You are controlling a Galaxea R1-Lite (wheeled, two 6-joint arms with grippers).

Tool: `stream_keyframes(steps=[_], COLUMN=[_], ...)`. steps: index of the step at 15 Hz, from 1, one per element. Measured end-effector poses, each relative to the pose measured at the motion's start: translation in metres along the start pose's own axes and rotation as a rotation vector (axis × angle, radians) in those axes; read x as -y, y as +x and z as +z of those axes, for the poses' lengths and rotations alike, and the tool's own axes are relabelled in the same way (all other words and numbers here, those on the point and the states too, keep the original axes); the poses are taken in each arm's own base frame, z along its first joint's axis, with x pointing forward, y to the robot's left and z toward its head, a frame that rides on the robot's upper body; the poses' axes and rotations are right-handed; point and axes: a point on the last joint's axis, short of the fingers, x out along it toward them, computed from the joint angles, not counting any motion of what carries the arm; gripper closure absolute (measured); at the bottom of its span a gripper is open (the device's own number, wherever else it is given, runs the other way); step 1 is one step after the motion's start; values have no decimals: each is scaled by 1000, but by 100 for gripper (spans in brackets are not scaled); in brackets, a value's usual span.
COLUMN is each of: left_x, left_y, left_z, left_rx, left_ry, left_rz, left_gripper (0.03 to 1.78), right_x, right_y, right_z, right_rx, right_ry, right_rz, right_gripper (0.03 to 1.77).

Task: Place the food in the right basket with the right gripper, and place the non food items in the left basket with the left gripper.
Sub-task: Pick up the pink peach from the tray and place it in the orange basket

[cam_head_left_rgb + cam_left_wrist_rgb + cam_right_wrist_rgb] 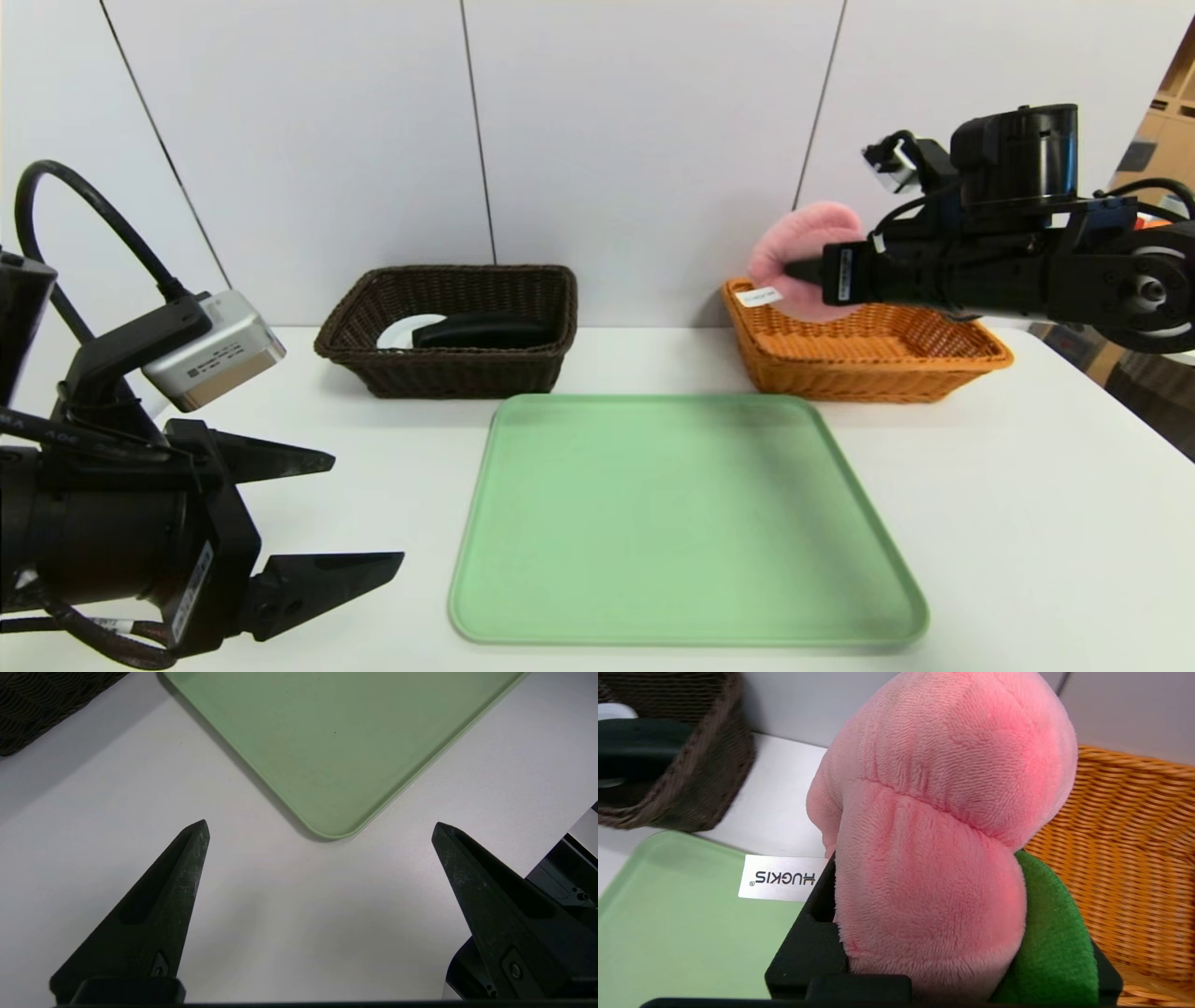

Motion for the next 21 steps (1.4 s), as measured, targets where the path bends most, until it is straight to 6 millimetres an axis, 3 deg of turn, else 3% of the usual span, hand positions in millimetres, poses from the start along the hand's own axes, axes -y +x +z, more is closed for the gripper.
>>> stream_keyframes(steps=[8,21], left_x=[0,0], left_y=[1,1], left_z=[-1,-3], left_rx=[-4,-11], left_ry=[-6,-11], left_rz=[0,-1], left_gripper=[12,12], right_x=[60,106], right_y=[29,80], right_z=[-6,-48], right_rx=[-35,-193], right_ry=[55,19], right_rz=[-167,-240], right_gripper=[99,100])
